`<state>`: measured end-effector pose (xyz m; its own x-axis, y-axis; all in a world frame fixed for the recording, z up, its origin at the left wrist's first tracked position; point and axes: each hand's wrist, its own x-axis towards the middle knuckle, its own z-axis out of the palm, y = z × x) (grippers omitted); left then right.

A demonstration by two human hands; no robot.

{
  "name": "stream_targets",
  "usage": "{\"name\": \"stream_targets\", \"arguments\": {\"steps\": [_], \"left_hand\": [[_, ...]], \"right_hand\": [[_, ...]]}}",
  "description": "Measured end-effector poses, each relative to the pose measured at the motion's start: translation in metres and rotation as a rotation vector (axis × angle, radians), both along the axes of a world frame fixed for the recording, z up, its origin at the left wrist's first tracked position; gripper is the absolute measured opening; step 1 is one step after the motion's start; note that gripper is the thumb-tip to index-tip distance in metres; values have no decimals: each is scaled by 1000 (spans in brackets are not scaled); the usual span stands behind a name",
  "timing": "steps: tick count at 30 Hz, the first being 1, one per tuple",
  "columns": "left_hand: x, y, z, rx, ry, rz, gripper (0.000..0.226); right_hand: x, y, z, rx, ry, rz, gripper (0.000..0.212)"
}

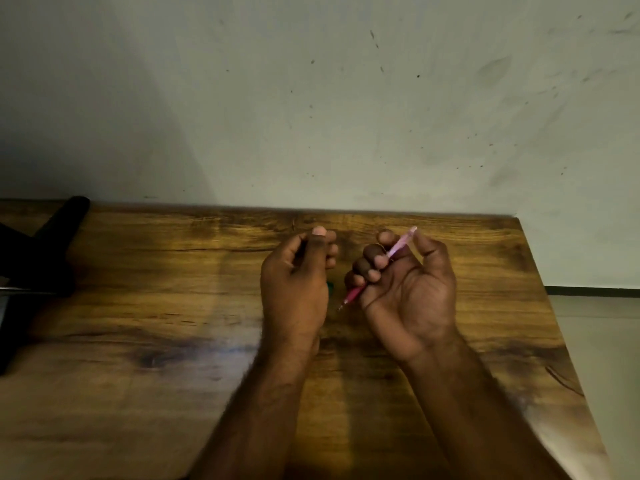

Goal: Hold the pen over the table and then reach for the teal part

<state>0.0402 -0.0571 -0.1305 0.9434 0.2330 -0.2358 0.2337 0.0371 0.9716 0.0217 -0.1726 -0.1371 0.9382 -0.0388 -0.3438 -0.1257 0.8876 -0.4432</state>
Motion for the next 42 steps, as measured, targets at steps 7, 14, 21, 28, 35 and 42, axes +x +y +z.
{"name": "stream_targets", "arguments": {"steps": [7,14,21,28,35,42], "left_hand": [[5,-1,2,-269,101,44,37],[9,1,1,-320,95,-7,51],[12,3,-3,-382,76,-8,60],[15,8,-6,-416,64,-28,65],[14,23,3,-374,49,2,64],[-15,39,16,-336,22,-2,65]], "right_hand": [[9,-9,-7,90,-4,-71,54],[13,-7,-9,138,-28,-126,53],[13,-10,-12,140,-46,-168,50],[15,-14,-11,120,-61,-194,45],[10,-17,3,99,-36,-250,51],[-13,-18,25,109,-33,-334,39]]}}
